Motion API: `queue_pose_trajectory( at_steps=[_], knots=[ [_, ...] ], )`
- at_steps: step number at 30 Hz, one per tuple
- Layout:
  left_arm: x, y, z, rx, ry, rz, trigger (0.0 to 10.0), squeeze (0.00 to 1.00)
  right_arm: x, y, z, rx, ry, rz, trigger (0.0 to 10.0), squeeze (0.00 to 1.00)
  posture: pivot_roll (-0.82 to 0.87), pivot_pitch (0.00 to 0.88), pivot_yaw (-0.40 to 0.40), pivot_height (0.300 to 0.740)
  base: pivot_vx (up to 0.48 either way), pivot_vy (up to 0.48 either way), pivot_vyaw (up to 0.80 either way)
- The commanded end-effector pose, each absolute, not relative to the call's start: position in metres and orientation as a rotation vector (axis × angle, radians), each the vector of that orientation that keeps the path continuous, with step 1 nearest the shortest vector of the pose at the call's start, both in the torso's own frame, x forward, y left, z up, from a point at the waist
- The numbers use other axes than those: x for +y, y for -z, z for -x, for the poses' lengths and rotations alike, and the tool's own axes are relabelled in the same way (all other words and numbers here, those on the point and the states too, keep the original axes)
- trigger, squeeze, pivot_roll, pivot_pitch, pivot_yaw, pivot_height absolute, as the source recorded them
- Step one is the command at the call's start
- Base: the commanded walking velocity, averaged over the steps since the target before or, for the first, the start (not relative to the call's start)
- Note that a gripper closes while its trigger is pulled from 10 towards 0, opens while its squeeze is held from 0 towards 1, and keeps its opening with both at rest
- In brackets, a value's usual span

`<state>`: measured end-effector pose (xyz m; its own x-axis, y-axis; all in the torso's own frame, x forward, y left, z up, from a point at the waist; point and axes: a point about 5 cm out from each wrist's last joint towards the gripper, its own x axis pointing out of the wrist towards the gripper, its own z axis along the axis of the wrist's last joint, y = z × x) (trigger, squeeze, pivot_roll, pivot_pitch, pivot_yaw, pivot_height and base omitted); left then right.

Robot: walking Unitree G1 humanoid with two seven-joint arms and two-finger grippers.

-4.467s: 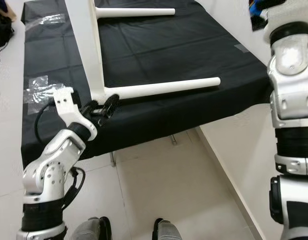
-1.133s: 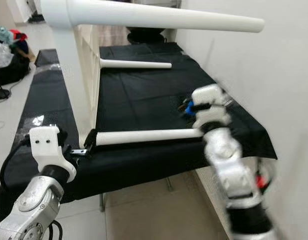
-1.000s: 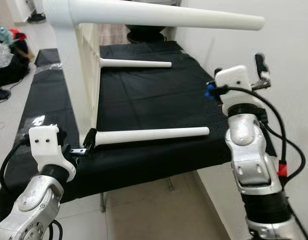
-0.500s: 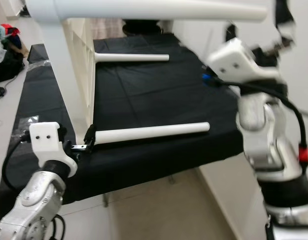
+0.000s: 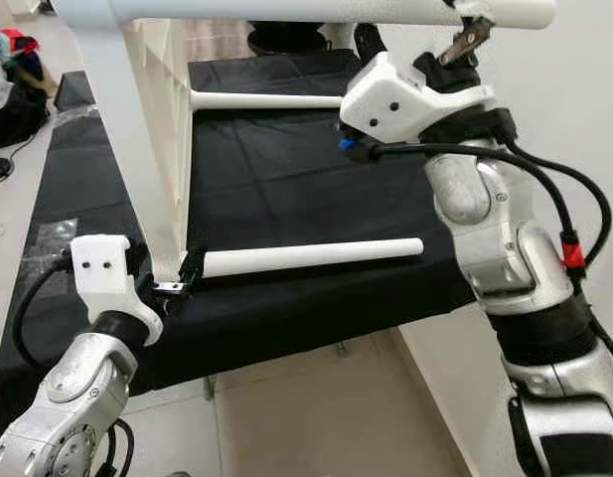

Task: Building children table

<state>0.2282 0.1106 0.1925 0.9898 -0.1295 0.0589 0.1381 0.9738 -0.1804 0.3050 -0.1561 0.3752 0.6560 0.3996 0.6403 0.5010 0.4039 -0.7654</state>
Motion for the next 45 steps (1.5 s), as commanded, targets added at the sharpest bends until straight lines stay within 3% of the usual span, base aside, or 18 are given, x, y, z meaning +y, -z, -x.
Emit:
queue_pose_trajectory(
  at_steps=[1,4,9,28,32,35,41,45],
  knots=[
    [0.106,-0.19,-0.227,-0.034,0.157,0.207,10.0,0.0,-0.144,-0.393,-0.295,-1.024,0.067,1.205,10.0,0.0,-0.01,0.121,-0.041,0.74,0.0,0.0,0.0],
    [0.103,-0.19,-0.228,-0.036,0.166,0.208,10.0,0.0,-0.127,-0.398,-0.296,-1.055,-0.014,1.202,10.0,0.0,-0.01,0.117,-0.042,0.74,0.0,0.0,0.0],
    [0.103,-0.192,-0.231,-0.05,0.155,0.215,10.0,0.0,-0.106,-0.37,-0.323,-0.933,-0.202,1.273,10.0,0.0,-0.01,0.108,-0.05,0.74,0.0,0.0,0.0],
    [0.109,-0.196,-0.23,-0.068,0.111,0.205,10.0,0.0,-0.114,-0.337,-0.344,-0.767,-0.278,1.239,10.0,0.0,0.0,0.117,-0.066,0.74,0.0,0.0,0.0],
    [0.108,-0.196,-0.229,-0.061,0.118,0.212,10.0,0.0,-0.132,-0.269,-0.351,-0.34,-0.514,1.14,10.0,0.0,0.01,0.128,-0.063,0.74,0.0,0.0,0.0],
    [0.108,-0.197,-0.229,-0.067,0.117,0.194,10.0,0.0,-0.142,-0.254,-0.349,-0.254,-0.548,1.175,10.0,0.0,0.01,0.128,-0.063,0.74,0.0,0.0,0.0],
    [0.11,-0.198,-0.228,-0.064,0.116,0.205,10.0,0.0,-0.147,-0.268,-0.34,-0.371,-0.555,1.113,10.0,0.0,0.01,0.134,-0.055,0.74,0.0,0.0,0.0],
    [0.111,-0.198,-0.229,-0.063,0.118,0.187,10.0,0.0,-0.17,-0.276,-0.321,-0.499,-0.532,1.087,10.0,0.0,0.0,0.137,-0.043,0.74,0.0,0.0,0.0]
  ],
)
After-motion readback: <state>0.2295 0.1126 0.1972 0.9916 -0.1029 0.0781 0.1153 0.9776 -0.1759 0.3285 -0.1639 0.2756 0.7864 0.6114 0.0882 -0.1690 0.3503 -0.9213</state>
